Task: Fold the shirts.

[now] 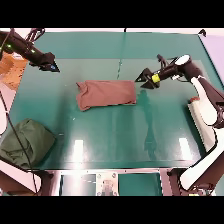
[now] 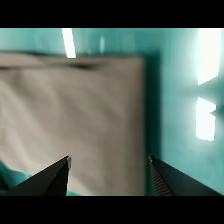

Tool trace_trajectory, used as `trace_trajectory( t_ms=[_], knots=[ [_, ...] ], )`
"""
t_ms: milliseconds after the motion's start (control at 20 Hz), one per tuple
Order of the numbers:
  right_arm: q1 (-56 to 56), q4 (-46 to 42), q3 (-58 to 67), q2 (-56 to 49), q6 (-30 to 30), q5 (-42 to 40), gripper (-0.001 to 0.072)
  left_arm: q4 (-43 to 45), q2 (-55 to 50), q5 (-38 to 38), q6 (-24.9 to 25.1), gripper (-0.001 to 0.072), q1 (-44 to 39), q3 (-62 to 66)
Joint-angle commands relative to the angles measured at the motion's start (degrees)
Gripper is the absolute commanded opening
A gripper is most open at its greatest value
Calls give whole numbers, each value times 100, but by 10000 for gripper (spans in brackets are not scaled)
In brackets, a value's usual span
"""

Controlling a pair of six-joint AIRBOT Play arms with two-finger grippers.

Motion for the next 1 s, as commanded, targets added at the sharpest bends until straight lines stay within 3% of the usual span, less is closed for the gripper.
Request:
trace_trajectory(
  t_ms=[0, 300, 400, 700, 950],
  knots=[
    [315, -72, -645, -26, -63, -713, 544, 39, 4, 2, 2, 22, 2, 0],
    [1078, 769, -649, -234, -83, -1093, 538, 39, 4, -2, 2, 21, 2, 0],
    [1110, 1001, -474, -221, -109, -1001, 20, 37, 4, -2, 2, 21, 2, 0],
    [271, 1005, 813, 721, 146, -127, 15, 35, 4, -11, 2, 21, 2, 0],
    [-1569, 221, 986, 2177, 962, 116, 15, 26, 4, -17, 0, 21, 2, 0]
  ],
)
